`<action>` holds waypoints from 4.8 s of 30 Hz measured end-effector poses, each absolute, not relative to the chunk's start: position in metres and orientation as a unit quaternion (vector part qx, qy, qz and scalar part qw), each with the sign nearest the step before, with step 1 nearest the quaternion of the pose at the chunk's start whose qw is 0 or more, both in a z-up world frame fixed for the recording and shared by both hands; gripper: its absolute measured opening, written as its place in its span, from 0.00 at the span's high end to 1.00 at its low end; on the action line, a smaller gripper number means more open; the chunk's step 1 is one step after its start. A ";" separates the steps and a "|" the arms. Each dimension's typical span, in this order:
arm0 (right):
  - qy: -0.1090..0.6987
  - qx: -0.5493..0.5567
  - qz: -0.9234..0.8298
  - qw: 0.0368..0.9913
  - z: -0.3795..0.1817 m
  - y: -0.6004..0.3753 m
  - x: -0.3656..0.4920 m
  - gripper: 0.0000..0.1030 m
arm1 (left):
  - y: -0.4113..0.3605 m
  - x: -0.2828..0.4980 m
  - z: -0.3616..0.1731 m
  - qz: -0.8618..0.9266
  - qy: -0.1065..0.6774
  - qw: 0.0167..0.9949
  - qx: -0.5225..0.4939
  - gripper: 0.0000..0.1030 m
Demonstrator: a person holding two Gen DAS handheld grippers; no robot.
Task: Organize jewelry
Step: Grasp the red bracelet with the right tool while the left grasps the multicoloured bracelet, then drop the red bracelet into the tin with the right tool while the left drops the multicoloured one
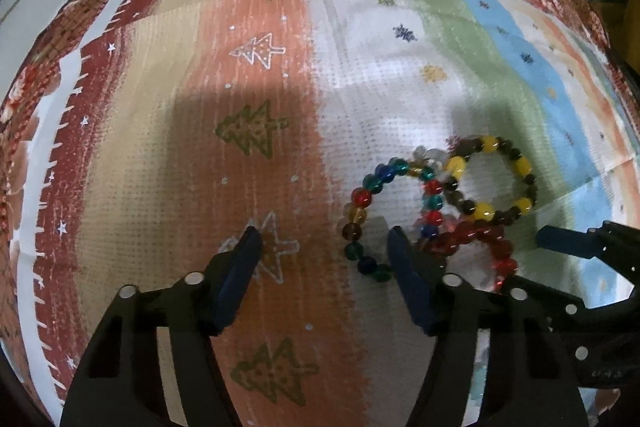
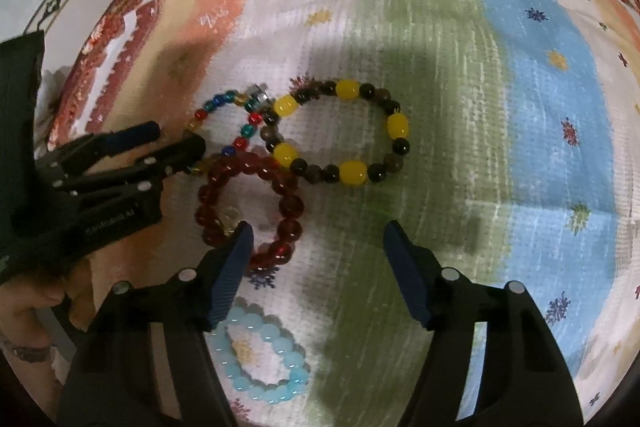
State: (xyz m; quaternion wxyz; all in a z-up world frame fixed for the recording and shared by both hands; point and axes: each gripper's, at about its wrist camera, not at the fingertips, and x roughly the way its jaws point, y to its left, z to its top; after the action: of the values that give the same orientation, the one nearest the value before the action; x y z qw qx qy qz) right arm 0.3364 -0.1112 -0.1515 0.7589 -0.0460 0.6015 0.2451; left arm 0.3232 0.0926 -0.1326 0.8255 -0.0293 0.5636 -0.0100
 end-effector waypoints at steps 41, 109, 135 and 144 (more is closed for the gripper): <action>0.539 -0.051 0.263 0.798 -0.075 -0.113 0.290 0.85 | 0.091 0.275 -0.077 -0.037 0.525 0.849 -0.044 0.91; 0.457 -0.057 0.264 0.848 0.001 -0.187 0.177 0.85 | 0.022 0.144 0.012 -0.119 0.436 0.891 -0.041 0.91; 0.463 -0.051 0.315 0.827 -0.007 -0.200 0.102 0.85 | -0.011 0.058 0.001 -0.172 0.430 0.886 -0.023 0.91; 0.479 -0.012 0.303 0.824 -0.012 -0.216 0.114 0.50 | -0.003 0.067 -0.009 -0.143 0.441 0.886 -0.030 0.56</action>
State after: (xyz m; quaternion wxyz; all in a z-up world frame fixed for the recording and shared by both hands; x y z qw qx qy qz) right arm 0.1135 -0.2159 -0.0118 0.8238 -0.0119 0.4787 0.3033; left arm 0.0666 -0.0035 -0.0090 0.8858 -0.0301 0.4406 -0.1426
